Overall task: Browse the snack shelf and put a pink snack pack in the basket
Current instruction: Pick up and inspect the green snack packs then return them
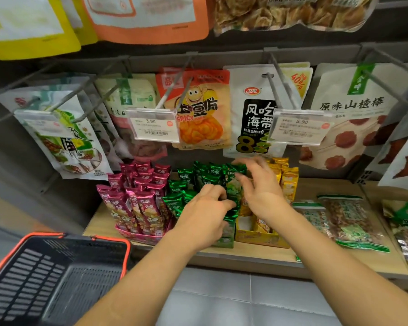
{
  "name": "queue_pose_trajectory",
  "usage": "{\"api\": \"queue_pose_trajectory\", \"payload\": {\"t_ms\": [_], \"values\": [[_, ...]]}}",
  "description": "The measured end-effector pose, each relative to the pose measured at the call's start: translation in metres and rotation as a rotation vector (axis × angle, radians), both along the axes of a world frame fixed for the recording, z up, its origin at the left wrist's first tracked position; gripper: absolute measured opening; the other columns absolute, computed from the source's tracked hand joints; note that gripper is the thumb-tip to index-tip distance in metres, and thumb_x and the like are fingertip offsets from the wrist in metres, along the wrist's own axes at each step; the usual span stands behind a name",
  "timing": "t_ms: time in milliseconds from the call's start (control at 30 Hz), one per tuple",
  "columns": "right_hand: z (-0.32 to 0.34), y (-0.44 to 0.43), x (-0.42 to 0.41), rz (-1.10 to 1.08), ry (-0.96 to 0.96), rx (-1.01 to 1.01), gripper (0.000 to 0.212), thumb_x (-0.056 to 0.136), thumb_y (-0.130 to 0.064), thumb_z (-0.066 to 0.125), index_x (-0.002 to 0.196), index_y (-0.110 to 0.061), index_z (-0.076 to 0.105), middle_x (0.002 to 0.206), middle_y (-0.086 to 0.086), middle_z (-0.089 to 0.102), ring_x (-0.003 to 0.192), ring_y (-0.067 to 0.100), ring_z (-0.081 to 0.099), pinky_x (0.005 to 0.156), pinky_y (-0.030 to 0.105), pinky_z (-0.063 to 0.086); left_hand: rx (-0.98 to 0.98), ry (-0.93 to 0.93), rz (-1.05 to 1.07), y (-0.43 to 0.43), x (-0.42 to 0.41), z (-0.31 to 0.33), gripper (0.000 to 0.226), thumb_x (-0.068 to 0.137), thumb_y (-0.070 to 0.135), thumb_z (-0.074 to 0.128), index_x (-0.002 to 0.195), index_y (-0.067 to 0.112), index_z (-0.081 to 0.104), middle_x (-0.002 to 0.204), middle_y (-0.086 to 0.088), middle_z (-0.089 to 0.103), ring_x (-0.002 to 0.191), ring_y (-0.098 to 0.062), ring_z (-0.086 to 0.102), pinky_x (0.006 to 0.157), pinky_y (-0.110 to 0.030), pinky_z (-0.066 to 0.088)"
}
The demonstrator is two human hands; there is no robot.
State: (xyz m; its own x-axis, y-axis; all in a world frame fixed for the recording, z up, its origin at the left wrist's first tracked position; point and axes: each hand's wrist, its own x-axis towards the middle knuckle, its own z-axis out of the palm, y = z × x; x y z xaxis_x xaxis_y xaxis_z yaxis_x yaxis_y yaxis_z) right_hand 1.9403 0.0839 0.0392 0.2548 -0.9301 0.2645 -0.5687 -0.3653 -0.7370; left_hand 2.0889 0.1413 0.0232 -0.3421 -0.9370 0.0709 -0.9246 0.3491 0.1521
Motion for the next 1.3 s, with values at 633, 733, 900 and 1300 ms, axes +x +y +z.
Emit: {"api": "queue_pose_trajectory", "payload": {"t_ms": [633, 733, 900, 1300], "values": [[-0.048, 0.002, -0.002, -0.034, 0.172, 0.254, 0.037, 0.091, -0.006, 0.061, 0.125, -0.019, 0.065, 0.129, 0.008, 0.063, 0.121, 0.028, 0.056, 0.103, 0.033, 0.04, -0.05, 0.271, 0.032, -0.003, 0.001, 0.007, 0.053, 0.082, 0.043, 0.07, 0.127, 0.017, 0.059, 0.125, 0.003, 0.055, 0.119, -0.014, 0.041, 0.102, -0.038, 0.042], [-0.042, -0.003, -0.004, 0.029, 0.23, 0.346, 0.042, 0.095, -0.01, 0.056, 0.134, -0.027, 0.058, 0.136, 0.002, 0.059, 0.127, 0.026, 0.052, 0.106, 0.034, 0.039, -0.007, 0.144, 0.048, -0.004, -0.003, 0.005, 0.075, 0.086, 0.051, 0.06, 0.148, 0.018, 0.033, 0.153, 0.001, 0.033, 0.14, -0.019, 0.022, 0.115, -0.042, 0.029], [-0.03, -0.01, -0.011, 0.031, 0.039, 0.424, 0.039, 0.095, 0.002, 0.048, 0.119, -0.021, 0.067, 0.124, -0.001, 0.066, 0.108, 0.018, 0.064, 0.098, 0.027, 0.045, 0.02, -0.144, 0.036, 0.001, -0.011, -0.003, 0.073, 0.094, 0.055, 0.04, 0.152, 0.014, 0.021, 0.159, -0.002, 0.023, 0.143, -0.024, 0.018, 0.113, -0.043, 0.017], [-0.025, -0.057, 0.027, 0.006, 0.373, 0.347, 0.05, 0.092, -0.032, 0.064, 0.139, -0.021, 0.052, 0.146, 0.006, 0.049, 0.134, 0.024, 0.044, 0.105, 0.031, 0.038, 0.042, -0.229, 0.044, 0.005, -0.021, 0.002, 0.075, 0.089, 0.035, 0.058, 0.148, 0.003, 0.024, 0.151, -0.013, 0.031, 0.131, -0.032, 0.024, 0.109, -0.043, 0.034]]}}
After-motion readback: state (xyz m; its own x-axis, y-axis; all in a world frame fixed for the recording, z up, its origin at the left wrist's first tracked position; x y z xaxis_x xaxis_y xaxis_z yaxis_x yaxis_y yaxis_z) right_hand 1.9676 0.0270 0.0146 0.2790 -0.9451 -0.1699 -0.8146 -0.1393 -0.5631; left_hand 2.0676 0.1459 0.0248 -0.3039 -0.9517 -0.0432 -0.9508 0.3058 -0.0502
